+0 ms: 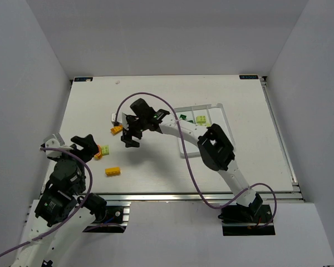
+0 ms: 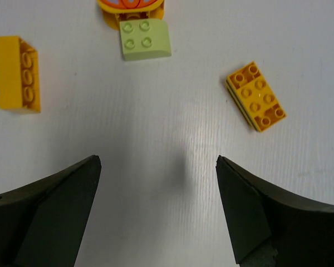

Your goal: Sort the legos into containers by color

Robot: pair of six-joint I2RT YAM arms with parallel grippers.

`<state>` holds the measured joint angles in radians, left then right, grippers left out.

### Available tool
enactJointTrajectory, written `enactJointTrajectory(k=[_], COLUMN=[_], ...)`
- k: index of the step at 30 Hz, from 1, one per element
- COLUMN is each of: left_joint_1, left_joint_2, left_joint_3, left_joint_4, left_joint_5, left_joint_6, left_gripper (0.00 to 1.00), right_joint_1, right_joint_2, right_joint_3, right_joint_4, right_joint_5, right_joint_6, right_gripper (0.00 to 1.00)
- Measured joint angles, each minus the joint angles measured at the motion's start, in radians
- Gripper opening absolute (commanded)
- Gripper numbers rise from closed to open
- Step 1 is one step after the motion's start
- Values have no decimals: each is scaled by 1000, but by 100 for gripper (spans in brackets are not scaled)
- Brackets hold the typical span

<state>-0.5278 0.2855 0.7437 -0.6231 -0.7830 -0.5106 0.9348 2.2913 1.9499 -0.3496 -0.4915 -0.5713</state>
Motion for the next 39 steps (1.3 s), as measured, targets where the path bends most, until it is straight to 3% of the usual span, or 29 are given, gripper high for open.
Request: enactJointTrajectory(k=[9, 19, 31, 35, 39], left_joint_1=[1, 1, 1, 1, 1], left_joint_2=[-98, -100, -121, -122, -126], left_joint_3=[-1, -1, -3, -3, -3], left_joint_4=[-13, -10, 3, 3, 3], left_joint_5=[-63, -43, -27, -23, -22], left_joint_6=[-14, -8, -2, -2, -2], left_gripper=[82, 82, 82, 82, 82], right_joint_1=[73, 136, 143, 143, 143], right_joint_2=[140, 261, 359, 382, 388], right_joint_3=[135, 241, 307, 330, 340], right_joint_4=[39, 133, 224, 251, 253], right_joint_5=[-24, -69, -6, -1, -1], right_joint_6=[-28, -42, -26, -13, -8], right_gripper=[89, 89, 89, 82, 69])
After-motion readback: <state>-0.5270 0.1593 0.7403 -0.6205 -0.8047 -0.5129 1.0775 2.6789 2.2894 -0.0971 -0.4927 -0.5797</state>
